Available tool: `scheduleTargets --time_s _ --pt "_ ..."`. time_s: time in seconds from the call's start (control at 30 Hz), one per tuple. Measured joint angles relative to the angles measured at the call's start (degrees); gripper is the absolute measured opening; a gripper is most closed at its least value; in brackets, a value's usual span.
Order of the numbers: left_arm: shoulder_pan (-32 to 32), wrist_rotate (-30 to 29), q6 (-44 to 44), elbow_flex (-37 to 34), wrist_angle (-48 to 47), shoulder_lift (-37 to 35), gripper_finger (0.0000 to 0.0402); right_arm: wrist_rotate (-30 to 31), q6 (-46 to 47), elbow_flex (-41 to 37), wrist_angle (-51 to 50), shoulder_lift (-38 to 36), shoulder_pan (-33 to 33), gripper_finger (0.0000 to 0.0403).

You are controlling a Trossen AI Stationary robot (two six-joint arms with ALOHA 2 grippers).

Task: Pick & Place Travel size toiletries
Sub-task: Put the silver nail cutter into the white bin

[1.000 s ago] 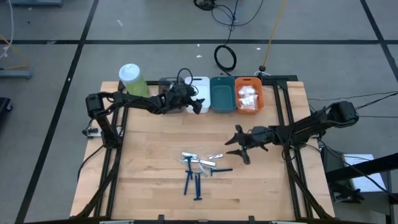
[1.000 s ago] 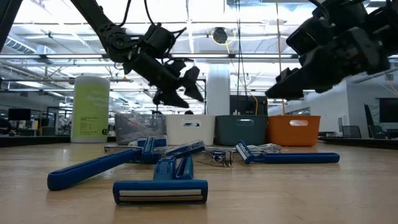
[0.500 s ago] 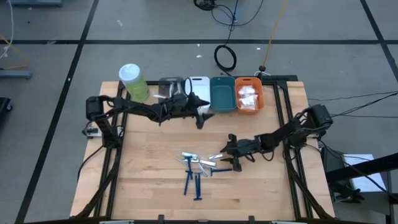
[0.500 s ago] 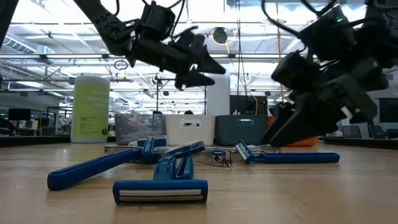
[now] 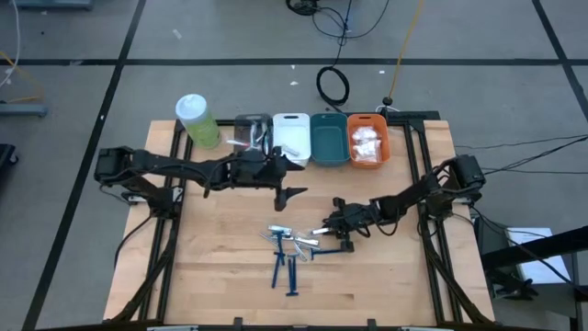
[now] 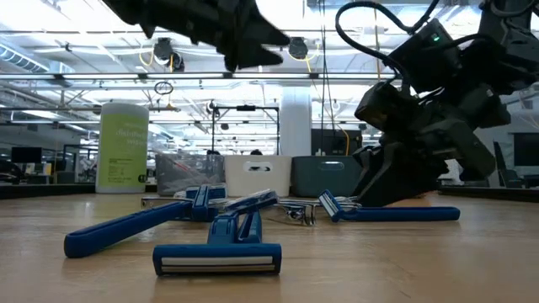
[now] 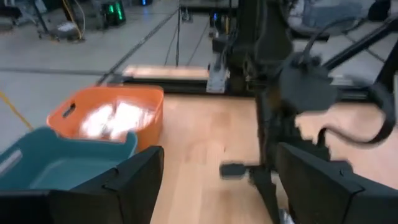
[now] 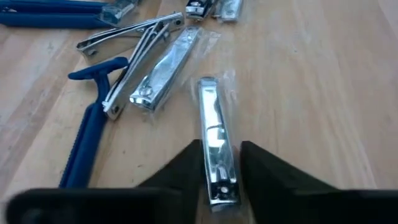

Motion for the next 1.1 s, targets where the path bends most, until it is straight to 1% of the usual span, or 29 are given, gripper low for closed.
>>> scheduleTargets --time_s 0.07,0.2,0.3,0.37,0.5,0.57,0.67,0.77,0.87,0.97,1.1 --pt "-0.5 -0.2 0.0 0.0 -1.6 -0.9 0.0307 -1.2 0.0 0.0 0.2 0.0 -0.4 0.0047" --pt "-1.1 -0.1 0.0 0.0 -1.2 -1.1 0.0306 -2.8 -0.6 -0.2 -1.3 -2.4 -1.1 0.0044" --pt "-1.1 -0.1 0.0 0.0 -1.8 -1.0 0.0303 -2.7 -3.9 -0.5 -4.5 -8.1 -1.1 0.0044" --pt "-1.1 -0.1 -0.1 0.0 -1.7 -1.0 0.0300 -1.4 -6.5 -0.4 -4.9 -13.5 -1.0 0.0044" --pt "-1.1 -0.1 -0.2 0.0 -0.7 -1.0 0.0300 6.1 -12.7 -0.9 -3.5 -23.8 -1.0 0.0044" --pt "-1.1 -0.1 -0.2 0.0 -0.5 -1.0 0.0303 9.0 -16.6 -1.8 2.0 -27.2 -1.4 0.0044" --pt "-1.3 -0.1 -0.6 0.0 0.7 -1.0 0.0308 9.6 -19.6 -3.9 16.7 -29.1 -1.9 0.0044" --pt "-2.0 -0.1 -1.5 0.0 4.8 -0.3 0.0310 8.3 -21.2 -6.6 30.3 -27.6 -1.9 0.0044" --pt "-3.2 0.3 -1.7 0.0 11.4 2.2 0.0307 8.2 -21.8 -8.1 40.2 -25.2 -1.9 0.0044" --pt "-4.1 0.5 -1.7 0.0 19.8 5.8 0.0303 8.3 -21.2 -8.7 45.2 -23.0 -1.9 0.0044" --pt "-4.8 0.4 -0.2 0.0 29.4 10.4 0.0298 8.2 -21.0 -8.7 46.9 -21.6 -1.9 0.0044"
